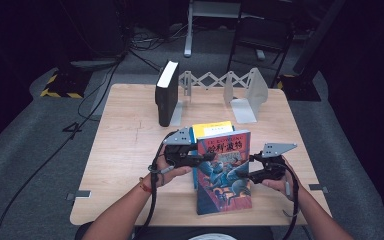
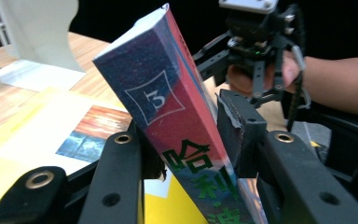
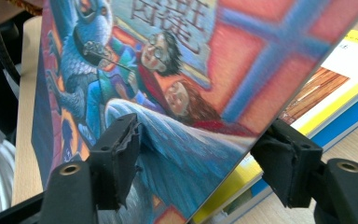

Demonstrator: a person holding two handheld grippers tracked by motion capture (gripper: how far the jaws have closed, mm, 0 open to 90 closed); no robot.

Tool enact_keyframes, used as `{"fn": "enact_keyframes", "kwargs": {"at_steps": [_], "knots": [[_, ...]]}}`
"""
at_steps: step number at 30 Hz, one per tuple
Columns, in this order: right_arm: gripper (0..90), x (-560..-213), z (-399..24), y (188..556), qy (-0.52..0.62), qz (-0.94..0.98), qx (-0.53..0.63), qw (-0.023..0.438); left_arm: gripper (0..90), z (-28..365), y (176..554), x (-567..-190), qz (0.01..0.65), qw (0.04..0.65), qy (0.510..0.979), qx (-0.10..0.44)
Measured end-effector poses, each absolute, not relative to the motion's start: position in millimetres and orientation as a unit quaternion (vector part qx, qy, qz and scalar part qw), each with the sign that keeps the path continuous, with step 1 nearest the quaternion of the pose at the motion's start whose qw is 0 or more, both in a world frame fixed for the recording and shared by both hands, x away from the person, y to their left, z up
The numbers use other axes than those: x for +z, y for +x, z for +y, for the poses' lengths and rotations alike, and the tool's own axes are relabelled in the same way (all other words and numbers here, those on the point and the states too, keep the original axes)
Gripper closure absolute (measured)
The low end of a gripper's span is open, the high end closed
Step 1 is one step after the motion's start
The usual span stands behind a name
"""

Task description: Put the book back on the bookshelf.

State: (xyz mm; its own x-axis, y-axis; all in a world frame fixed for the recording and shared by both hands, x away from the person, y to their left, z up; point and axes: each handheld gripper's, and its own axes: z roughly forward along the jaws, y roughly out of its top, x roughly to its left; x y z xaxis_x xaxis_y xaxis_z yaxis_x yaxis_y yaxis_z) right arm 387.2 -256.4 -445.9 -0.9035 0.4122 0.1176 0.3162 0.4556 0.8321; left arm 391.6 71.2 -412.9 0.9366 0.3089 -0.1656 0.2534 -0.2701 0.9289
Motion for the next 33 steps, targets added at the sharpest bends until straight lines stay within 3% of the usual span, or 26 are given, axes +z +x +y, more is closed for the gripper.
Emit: {"fn": "enact_keyframes", "kwargs": {"at_steps": [2,4,6,10,12,22,33], "knots": [[38.3,-445,-258,387,0.216,0.849,0.480,0.051,59.6,71,393,-417,0.189,0.572,0.798,0.022],[41.3,-445,-259,386,0.214,0.848,0.481,0.059,48.6,67,392,-422,0.195,0.556,0.807,0.026],[41.9,-445,-258,385,0.212,0.852,0.475,0.062,43.3,65,392,-427,0.203,0.548,0.811,0.025],[42.7,-448,-257,383,0.212,0.852,0.474,0.063,41.3,63,394,-431,0.215,0.539,0.814,0.015],[45.2,-447,-257,381,0.206,0.852,0.476,0.069,48.2,62,396,-432,0.227,0.541,0.810,0.008],[51.9,-437,-257,374,0.187,0.842,0.497,0.088,59.9,61,392,-423,0.219,0.556,0.801,-0.025],[36.2,-431,-271,373,0.201,0.837,0.500,0.099,70.4,55,372,-401,0.181,0.576,0.797,0.001]]}}
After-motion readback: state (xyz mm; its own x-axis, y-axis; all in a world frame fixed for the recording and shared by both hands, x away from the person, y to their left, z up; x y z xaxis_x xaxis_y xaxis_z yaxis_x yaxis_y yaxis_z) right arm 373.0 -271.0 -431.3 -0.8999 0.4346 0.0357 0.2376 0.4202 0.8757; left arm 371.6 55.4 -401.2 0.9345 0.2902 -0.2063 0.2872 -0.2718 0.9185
